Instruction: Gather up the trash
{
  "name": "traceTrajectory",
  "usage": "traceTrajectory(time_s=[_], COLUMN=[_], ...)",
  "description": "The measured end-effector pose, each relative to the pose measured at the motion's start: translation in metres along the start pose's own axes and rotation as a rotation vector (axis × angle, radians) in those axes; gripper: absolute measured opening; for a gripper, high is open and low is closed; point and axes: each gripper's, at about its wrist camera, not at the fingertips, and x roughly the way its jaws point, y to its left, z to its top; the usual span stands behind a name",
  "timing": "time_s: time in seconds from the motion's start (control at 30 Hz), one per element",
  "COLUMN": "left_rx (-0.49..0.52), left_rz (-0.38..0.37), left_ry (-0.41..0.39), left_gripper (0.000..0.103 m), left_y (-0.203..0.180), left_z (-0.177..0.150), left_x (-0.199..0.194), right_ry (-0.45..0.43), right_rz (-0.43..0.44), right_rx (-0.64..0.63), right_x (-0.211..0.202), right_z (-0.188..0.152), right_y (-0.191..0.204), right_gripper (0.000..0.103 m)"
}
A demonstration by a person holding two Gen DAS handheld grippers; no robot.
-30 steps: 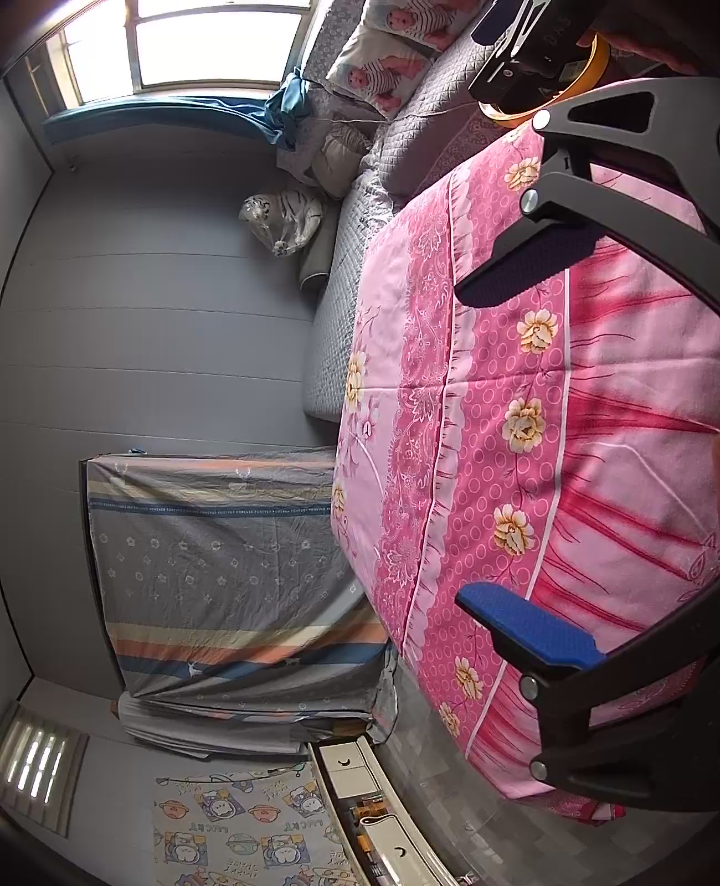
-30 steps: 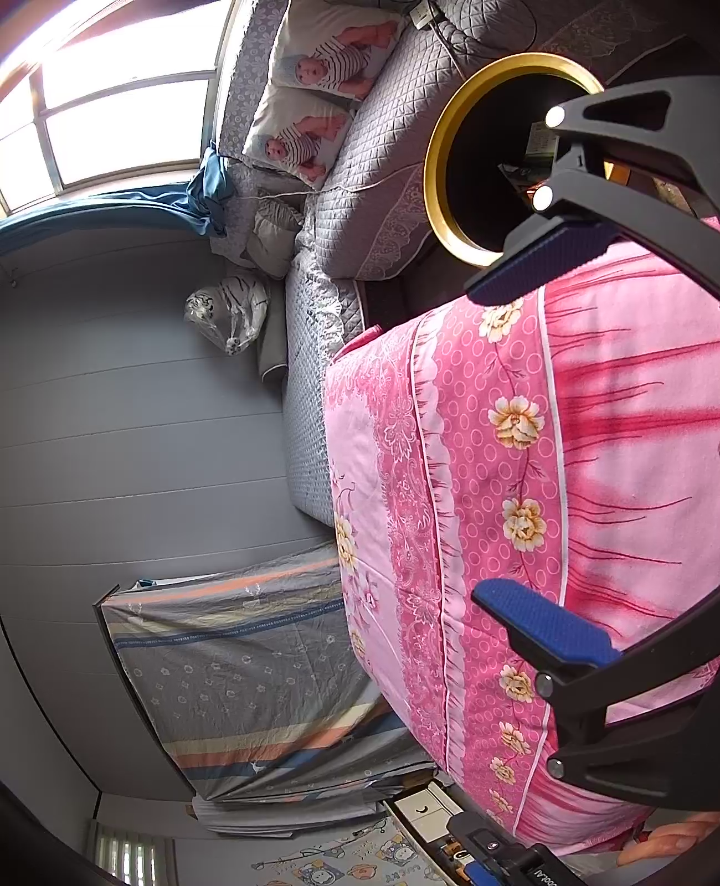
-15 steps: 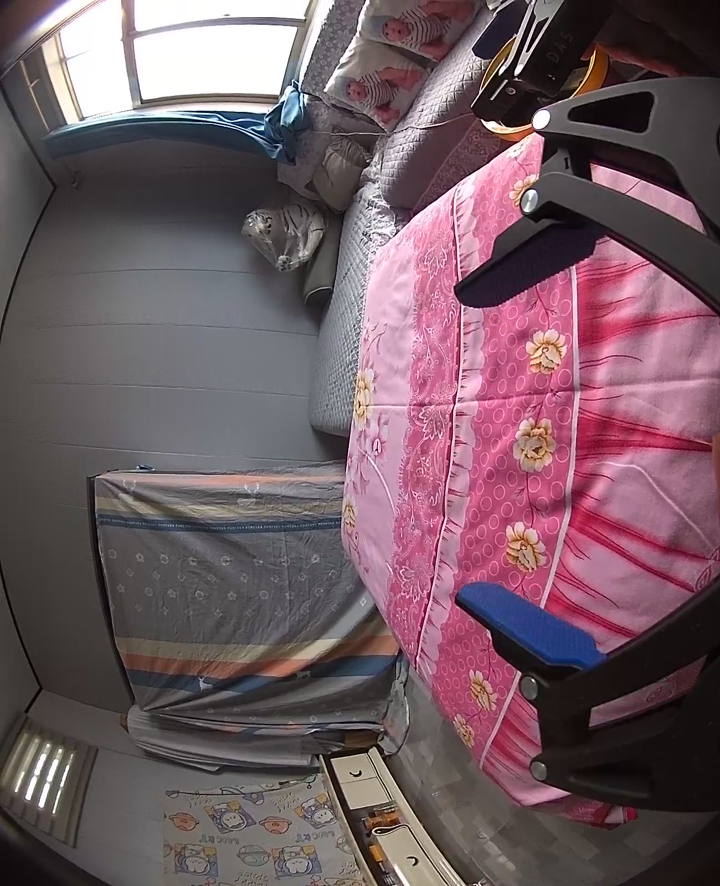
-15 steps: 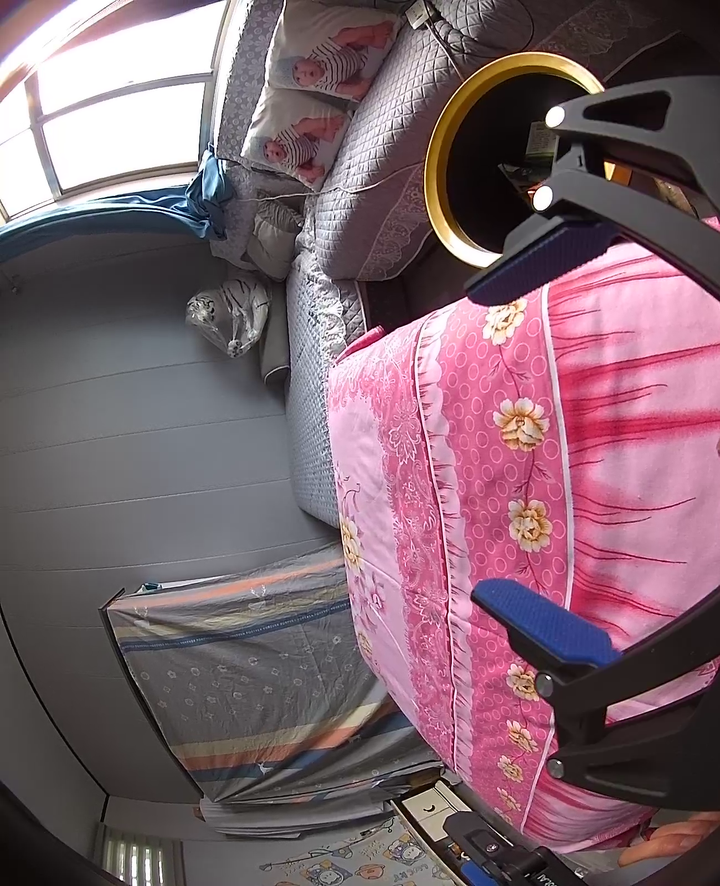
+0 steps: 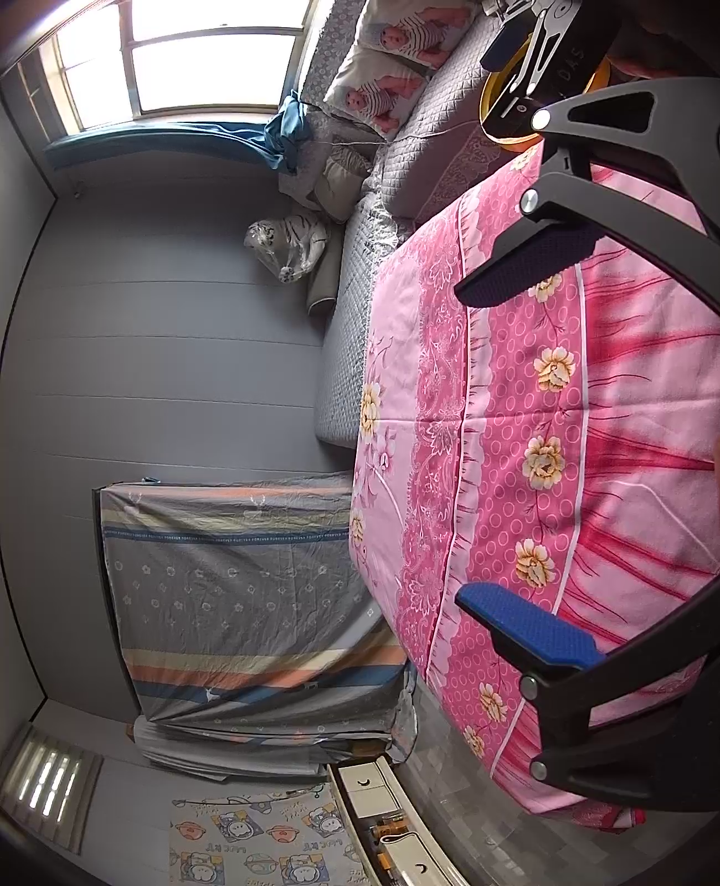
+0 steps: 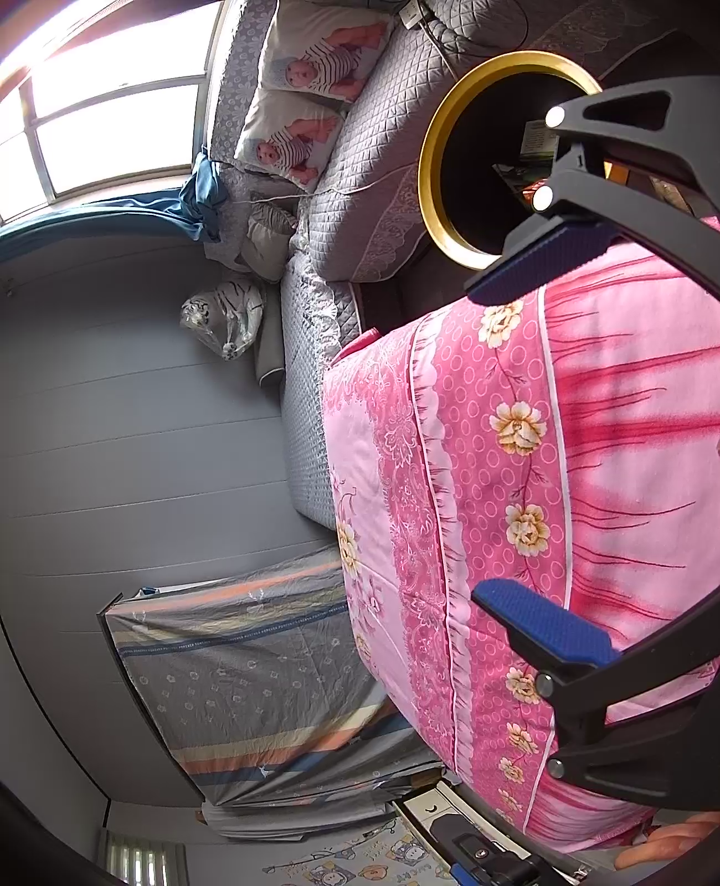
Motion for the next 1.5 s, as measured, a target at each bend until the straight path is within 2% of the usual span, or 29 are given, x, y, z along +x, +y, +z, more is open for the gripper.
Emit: traceTrajectory(time_s=[1.5], left_rx=[0.020], left_rz=[-0.015], left_ry=[0.036], left_gripper=[0.095], left_y=[-0.009], left_z=[-0.003], left_x=[0.011], right_ry=[0.043], right_rz=[0.003], right_rx=[0.033], right_x=[0.009], right_z=[-0.007], right_y=[-0.013], right_gripper=[0.095])
